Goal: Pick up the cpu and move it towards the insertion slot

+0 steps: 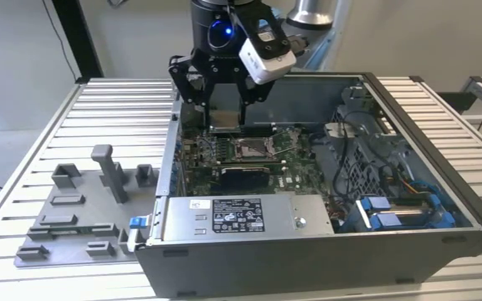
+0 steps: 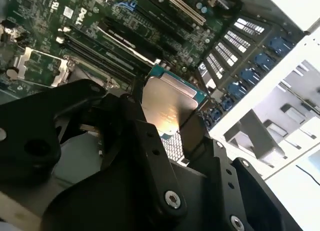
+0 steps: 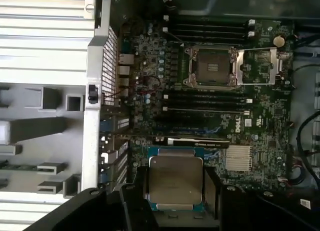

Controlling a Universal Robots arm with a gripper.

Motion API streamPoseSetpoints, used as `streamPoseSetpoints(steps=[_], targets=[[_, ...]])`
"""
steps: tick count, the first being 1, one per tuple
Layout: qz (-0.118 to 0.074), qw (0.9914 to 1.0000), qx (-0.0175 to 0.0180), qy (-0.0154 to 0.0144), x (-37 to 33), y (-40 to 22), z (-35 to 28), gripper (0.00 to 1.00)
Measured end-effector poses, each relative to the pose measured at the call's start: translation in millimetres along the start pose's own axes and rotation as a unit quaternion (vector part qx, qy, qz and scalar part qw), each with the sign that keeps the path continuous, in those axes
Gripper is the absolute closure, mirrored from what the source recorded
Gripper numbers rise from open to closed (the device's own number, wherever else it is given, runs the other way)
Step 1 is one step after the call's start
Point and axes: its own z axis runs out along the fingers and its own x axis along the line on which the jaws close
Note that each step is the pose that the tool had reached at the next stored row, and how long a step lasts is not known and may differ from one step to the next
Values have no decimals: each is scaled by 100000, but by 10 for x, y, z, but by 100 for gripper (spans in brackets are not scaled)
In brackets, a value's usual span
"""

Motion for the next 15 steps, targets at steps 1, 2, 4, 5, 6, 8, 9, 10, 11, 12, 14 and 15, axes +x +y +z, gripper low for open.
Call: streamPoseSetpoints(steps=[1, 2, 4, 5, 6, 8, 9, 10, 11, 12, 14, 15], targets=[[2, 100000, 0, 2, -45, -1, 0, 100], [-5, 100000, -2, -1, -90, -2, 0, 100], [2, 100000, 0, 0, -184, -3, -1, 100], [0, 100000, 0, 0, -229, -4, -1, 100], [-5, 100000, 2, 1, -273, -5, -1, 100], [1, 100000, -2, 0, -366, -7, -1, 100], [-2, 100000, 0, 1, -408, -8, -1, 100], [-1, 100000, 0, 1, -452, -9, -1, 100], [1, 100000, 1, 0, -498, -10, -2, 100], [-1, 100000, 2, 2, -545, -10, -2, 100], [-2, 100000, -2, 0, -636, -12, -2, 100], [2, 100000, -2, 1, -681, -13, -2, 100]])
